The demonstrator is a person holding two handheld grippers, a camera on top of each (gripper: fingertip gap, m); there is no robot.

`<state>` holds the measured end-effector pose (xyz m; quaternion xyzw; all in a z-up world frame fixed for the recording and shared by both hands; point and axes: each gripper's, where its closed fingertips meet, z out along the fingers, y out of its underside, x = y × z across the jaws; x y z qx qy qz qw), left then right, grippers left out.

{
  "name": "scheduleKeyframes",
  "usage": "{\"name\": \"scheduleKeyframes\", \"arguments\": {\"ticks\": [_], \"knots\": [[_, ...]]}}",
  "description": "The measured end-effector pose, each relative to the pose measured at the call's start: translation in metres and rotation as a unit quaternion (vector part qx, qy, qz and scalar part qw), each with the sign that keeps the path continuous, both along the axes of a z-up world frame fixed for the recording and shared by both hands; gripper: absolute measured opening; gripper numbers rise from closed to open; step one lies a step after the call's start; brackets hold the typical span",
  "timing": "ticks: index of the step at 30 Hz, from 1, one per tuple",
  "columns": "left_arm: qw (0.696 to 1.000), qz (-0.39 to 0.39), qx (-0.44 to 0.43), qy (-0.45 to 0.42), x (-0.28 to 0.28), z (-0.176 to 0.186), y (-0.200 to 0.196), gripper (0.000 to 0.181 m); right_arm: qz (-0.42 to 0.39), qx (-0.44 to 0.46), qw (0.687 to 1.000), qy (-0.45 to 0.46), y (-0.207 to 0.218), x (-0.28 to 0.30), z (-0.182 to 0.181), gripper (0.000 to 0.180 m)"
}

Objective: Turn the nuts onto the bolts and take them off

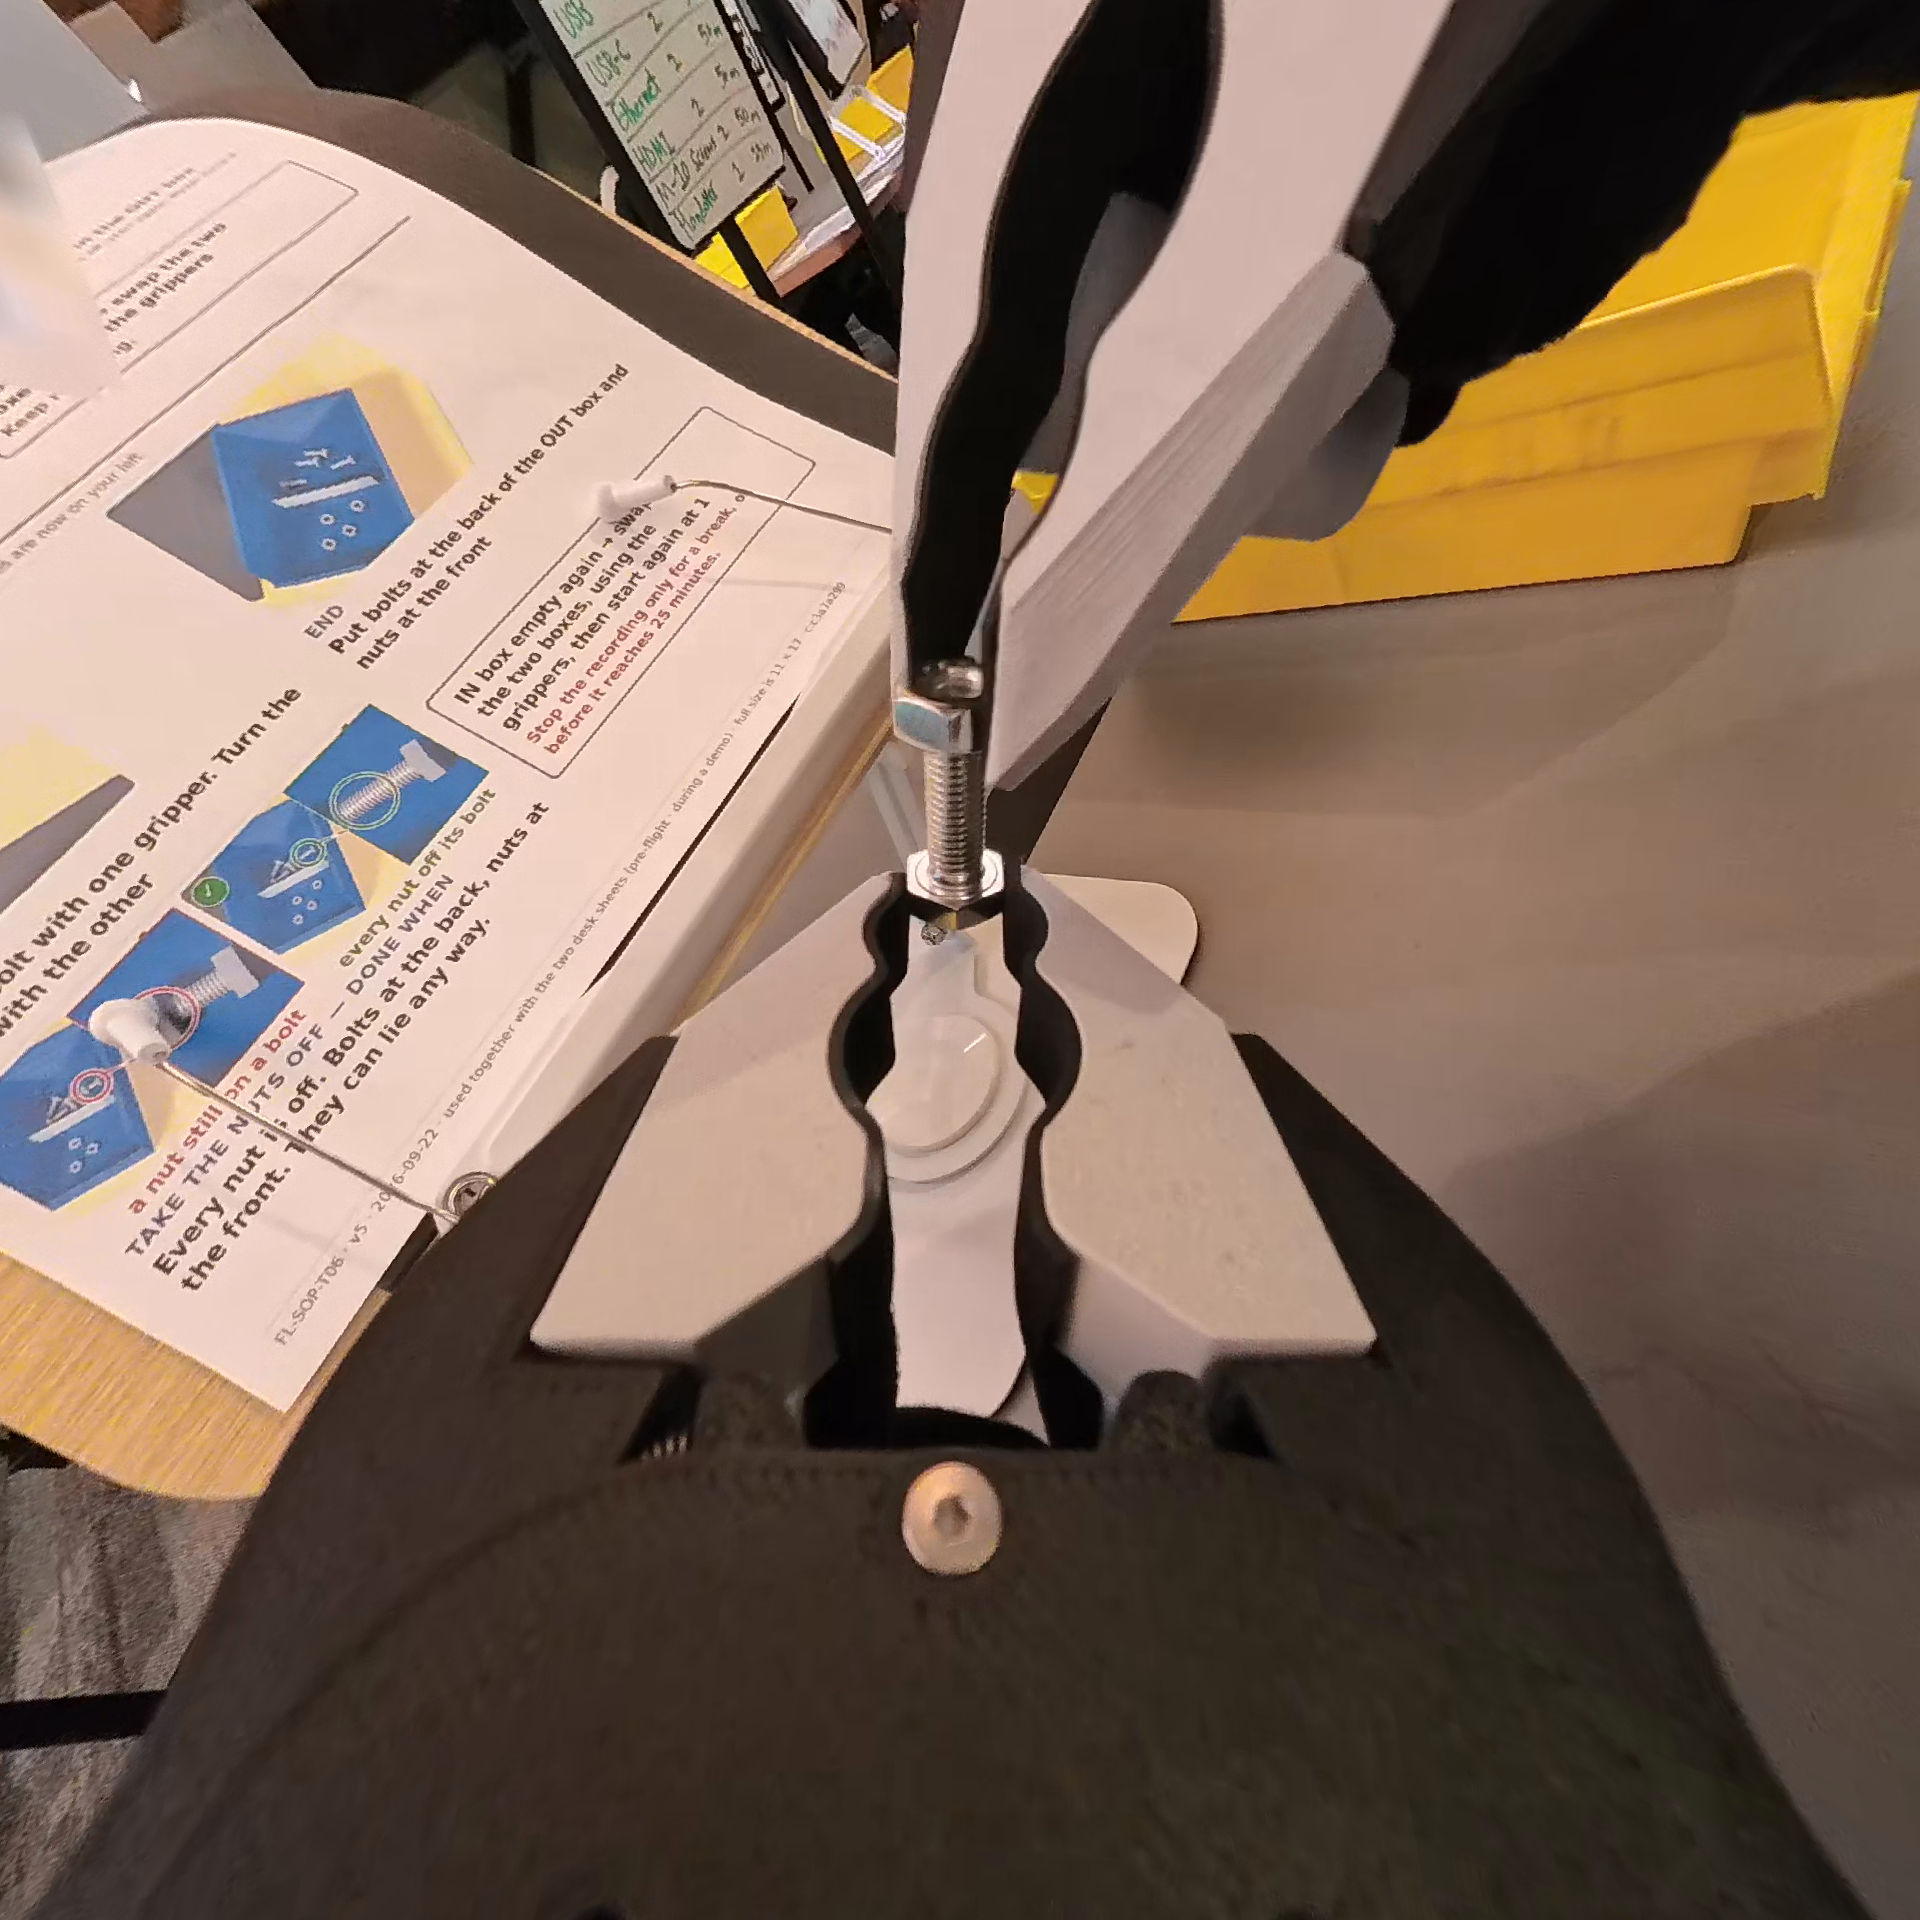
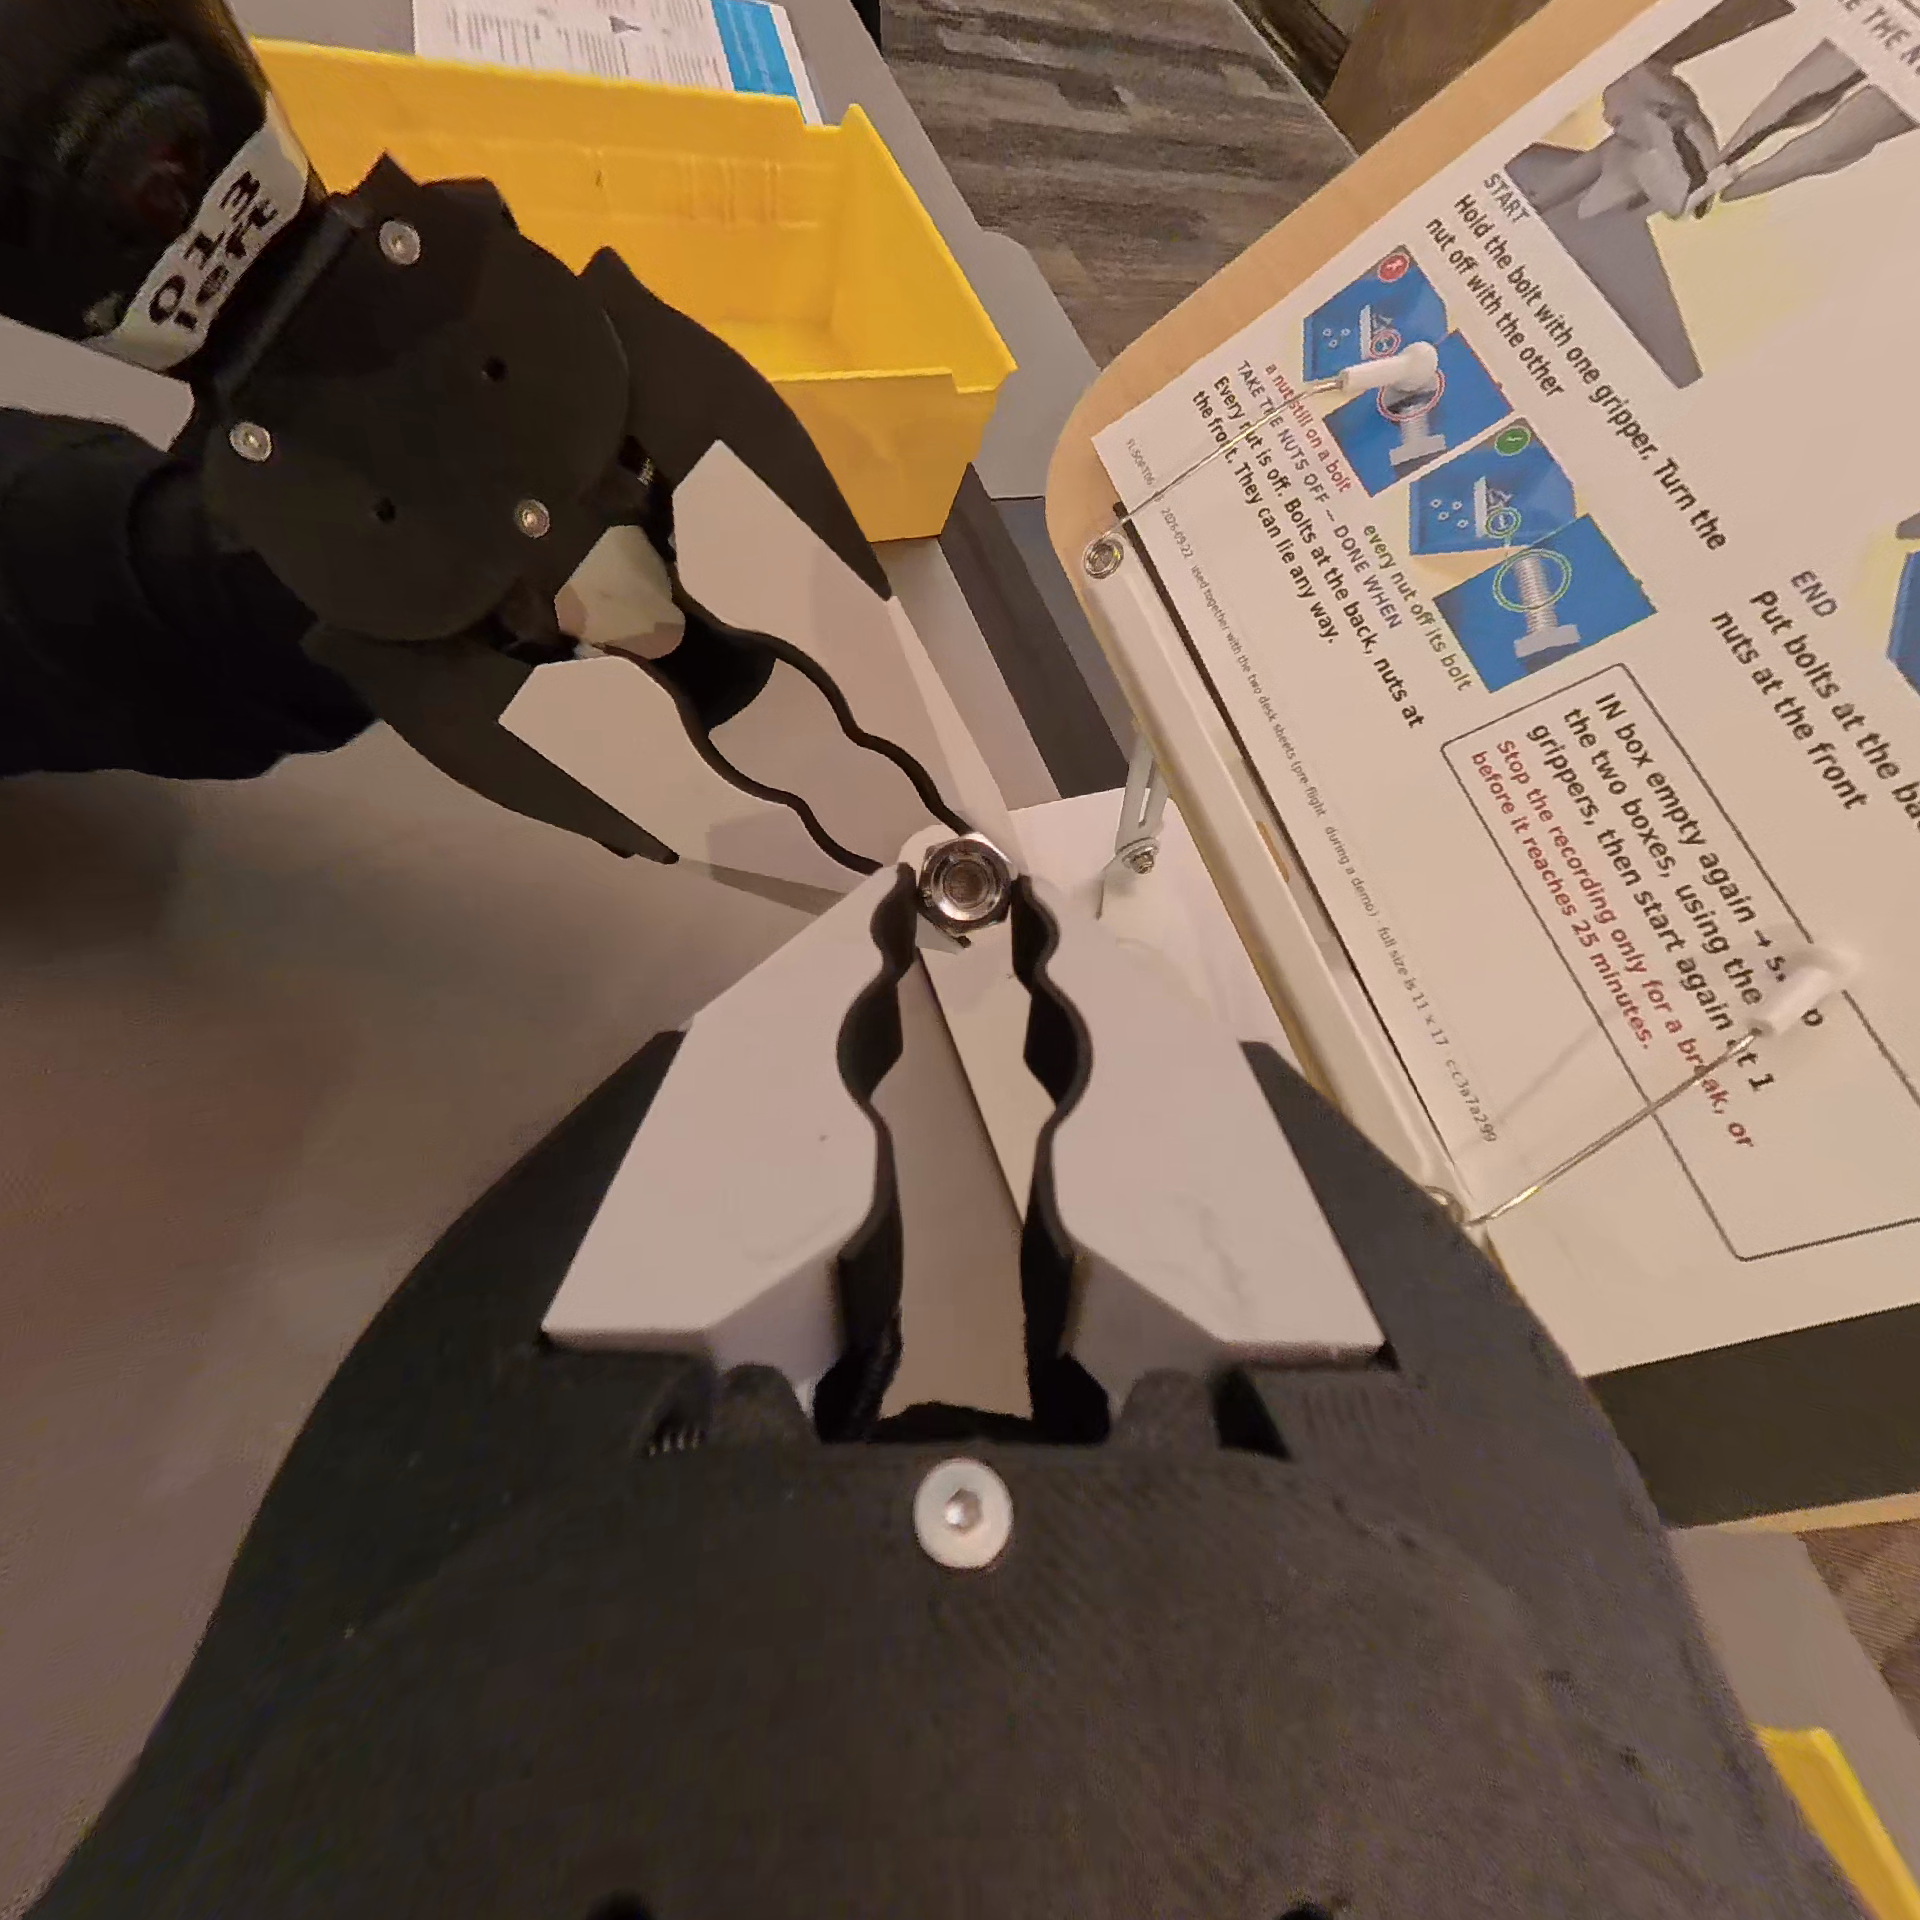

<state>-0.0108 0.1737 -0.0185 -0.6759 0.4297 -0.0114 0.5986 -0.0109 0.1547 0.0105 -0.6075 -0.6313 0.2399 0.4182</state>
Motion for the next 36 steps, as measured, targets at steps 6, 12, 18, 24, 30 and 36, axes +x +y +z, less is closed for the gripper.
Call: {"name": "scheduleKeyframes", "arguments": {"ticks": [6,12,18,24,30,36], "knots": [[1.0,-0.012,-0.005,0.012,0.004,-0.004,-0.002,0.016,0.042,0.116,0.991,-0.054,-0.001,0.006,-0.006,0.016],[0.999,-0.029,-0.01,0.018,0.01,-0.008,-0.006,0.016,0.09,0.283,0.947,-0.122,-0.003,0.012,-0.009,0.016],[0.999,-0.039,-0.017,0.018,0.013,-0.011,-0.007,0.016,0.112,0.371,0.907,-0.162,-0.003,0.015,-0.011,0.016],[0.999,-0.042,-0.02,0.007,0.013,-0.009,-0.008,0.016,0.107,0.335,0.927,-0.129,-0.001,0.014,-0.009,0.016],[0.999,-0.044,-0.022,0.0,0.013,-0.008,-0.008,0.016,0.107,0.314,0.937,-0.112,-0.001,0.013,-0.009,0.025],[0.999,-0.041,-0.024,-0.01,0.013,-0.007,-0.007,0.016,0.089,0.274,0.954,-0.085,0.001,0.017,0.001,0.034]]}}
